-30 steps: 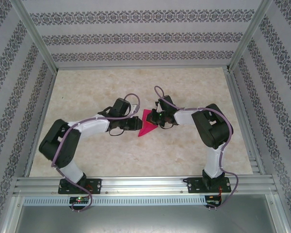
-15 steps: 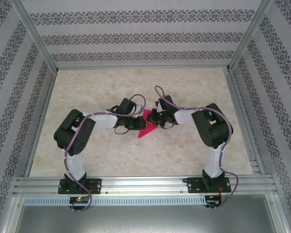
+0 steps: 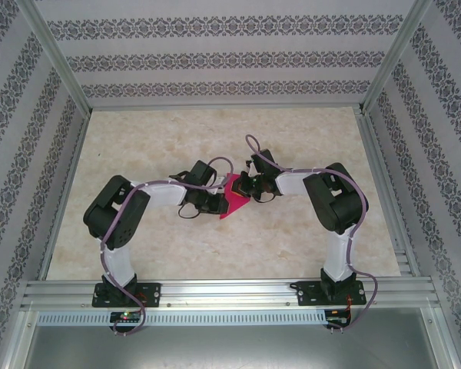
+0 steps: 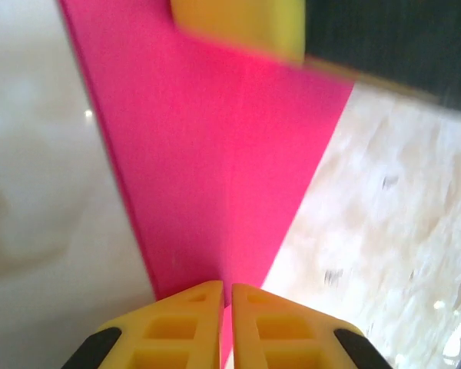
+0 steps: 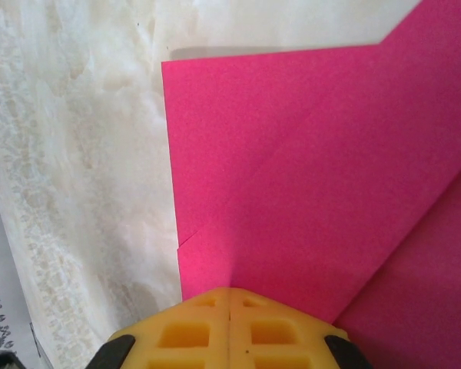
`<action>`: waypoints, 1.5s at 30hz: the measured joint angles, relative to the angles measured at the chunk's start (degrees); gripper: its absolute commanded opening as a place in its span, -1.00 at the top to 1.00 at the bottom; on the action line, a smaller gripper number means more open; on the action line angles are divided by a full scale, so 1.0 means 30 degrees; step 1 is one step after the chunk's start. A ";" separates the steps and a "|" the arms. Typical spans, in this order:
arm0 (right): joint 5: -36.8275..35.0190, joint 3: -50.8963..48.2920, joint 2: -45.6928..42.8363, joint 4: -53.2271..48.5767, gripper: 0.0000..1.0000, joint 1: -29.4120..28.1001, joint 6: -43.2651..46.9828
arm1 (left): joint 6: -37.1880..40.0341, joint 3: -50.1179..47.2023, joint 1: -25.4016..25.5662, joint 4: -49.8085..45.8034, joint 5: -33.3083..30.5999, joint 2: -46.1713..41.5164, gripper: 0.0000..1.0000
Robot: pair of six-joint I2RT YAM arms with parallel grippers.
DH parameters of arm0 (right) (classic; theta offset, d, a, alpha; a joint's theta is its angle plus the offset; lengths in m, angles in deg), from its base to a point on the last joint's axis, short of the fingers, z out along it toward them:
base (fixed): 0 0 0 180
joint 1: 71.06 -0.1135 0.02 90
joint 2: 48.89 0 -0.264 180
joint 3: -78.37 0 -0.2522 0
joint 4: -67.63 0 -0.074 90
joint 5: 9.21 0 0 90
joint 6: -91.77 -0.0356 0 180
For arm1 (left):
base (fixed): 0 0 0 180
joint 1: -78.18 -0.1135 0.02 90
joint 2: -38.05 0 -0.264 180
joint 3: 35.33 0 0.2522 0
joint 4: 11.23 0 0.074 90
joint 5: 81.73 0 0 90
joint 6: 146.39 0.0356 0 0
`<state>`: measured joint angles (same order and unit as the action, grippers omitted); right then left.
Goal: Fold a paper plane with a square sheet of paper (pick it up from the middle)
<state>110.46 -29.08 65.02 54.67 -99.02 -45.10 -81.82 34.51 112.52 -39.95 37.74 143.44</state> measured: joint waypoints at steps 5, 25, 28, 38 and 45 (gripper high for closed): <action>0.0044 0.0124 0.0058 -0.0058 0.98 -0.0007 0.0000 | 0.0408 -0.1137 0.0372 -0.1647 -0.0015 -0.1246 0.76; 0.0138 0.0248 0.0219 -0.0124 0.98 0.0000 -0.0007 | 0.0313 -0.0277 0.0444 0.0066 -0.1712 -0.3315 0.76; 0.0153 0.0248 0.0233 -0.0124 0.98 0.0000 0.0000 | 0.0087 0.0386 0.0430 0.1027 -0.1698 -0.1515 0.81; 0.0226 0.0466 0.0379 -0.0189 0.98 0.0000 0.0000 | -0.0248 0.1144 0.0306 0.2302 -0.1858 0.1056 0.91; 0.0226 0.0699 0.0466 -0.0568 0.98 0.0000 0.0029 | -0.0168 -0.0379 0.0306 0.3898 -0.1792 0.0539 0.91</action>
<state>111.14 -26.99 66.42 52.96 -99.02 -45.01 -82.32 33.37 113.44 -28.25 32.36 145.06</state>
